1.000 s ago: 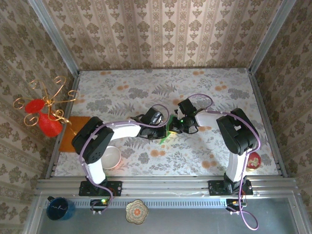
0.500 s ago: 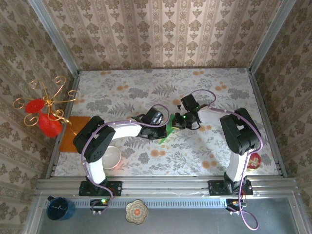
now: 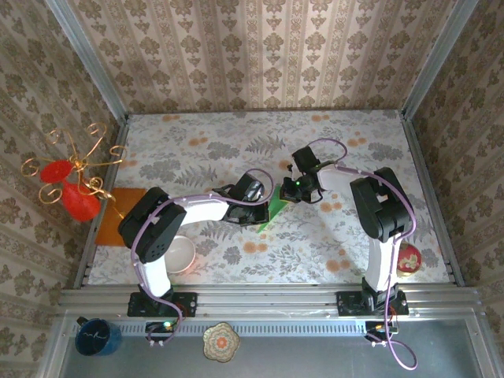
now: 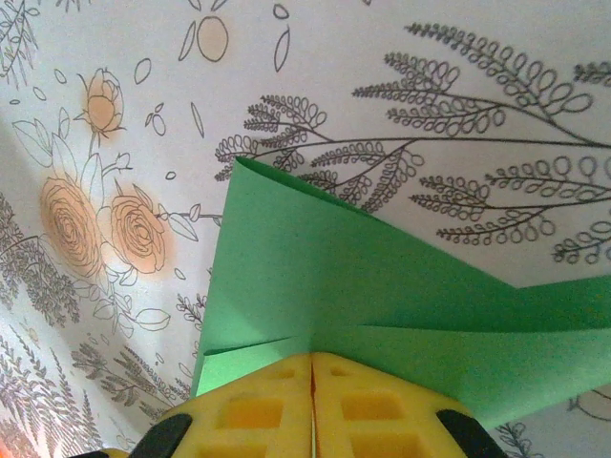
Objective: Fold a paper plane with a square sheet of paper (pick it up from the middle)
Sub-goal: Fold the wing for the fifth time at the center of the table.
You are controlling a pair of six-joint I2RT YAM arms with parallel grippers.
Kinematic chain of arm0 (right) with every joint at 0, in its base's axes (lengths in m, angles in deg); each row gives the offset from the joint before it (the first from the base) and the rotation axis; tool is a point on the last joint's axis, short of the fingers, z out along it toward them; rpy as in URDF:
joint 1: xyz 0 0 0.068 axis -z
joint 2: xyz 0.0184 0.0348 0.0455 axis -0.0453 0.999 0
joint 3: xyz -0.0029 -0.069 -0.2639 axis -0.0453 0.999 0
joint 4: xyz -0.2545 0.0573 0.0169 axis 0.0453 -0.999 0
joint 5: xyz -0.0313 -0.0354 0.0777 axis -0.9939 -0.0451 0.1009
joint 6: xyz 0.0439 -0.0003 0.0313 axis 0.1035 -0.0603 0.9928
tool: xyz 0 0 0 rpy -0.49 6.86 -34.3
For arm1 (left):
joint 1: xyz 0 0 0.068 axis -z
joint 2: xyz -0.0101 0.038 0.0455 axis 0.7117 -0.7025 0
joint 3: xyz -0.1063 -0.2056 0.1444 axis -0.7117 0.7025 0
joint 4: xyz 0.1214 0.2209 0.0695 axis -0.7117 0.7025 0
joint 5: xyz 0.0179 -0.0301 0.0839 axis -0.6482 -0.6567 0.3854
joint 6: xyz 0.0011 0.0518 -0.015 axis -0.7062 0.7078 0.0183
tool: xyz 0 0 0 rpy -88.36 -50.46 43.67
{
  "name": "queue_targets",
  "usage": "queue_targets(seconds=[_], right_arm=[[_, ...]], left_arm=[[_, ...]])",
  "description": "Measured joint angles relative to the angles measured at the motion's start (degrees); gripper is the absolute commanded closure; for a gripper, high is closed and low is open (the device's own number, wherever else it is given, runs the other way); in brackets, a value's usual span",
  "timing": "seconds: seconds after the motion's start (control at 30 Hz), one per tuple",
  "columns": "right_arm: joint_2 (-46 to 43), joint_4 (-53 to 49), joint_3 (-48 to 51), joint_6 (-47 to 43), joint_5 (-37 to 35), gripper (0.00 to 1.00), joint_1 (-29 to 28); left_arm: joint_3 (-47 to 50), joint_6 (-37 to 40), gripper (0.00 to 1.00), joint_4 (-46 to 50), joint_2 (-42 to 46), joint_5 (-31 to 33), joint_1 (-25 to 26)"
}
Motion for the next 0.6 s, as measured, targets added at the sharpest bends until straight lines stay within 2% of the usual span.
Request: queue_targets(seconds=[0.37, 0.6], right_arm=[[0.3, -0.2, -0.3, -0.6, -0.1, 0.90, 0.0], [0.3, -0.2, -0.3, -0.6, 0.1, 0.90, 0.1]], left_arm=[[-5.0, 0.6, 0.99, 1.4, -0.3, -0.2, 0.0], [-8.5, 0.2, 1.00, 0.7, -4.9, 0.0, 0.0]])
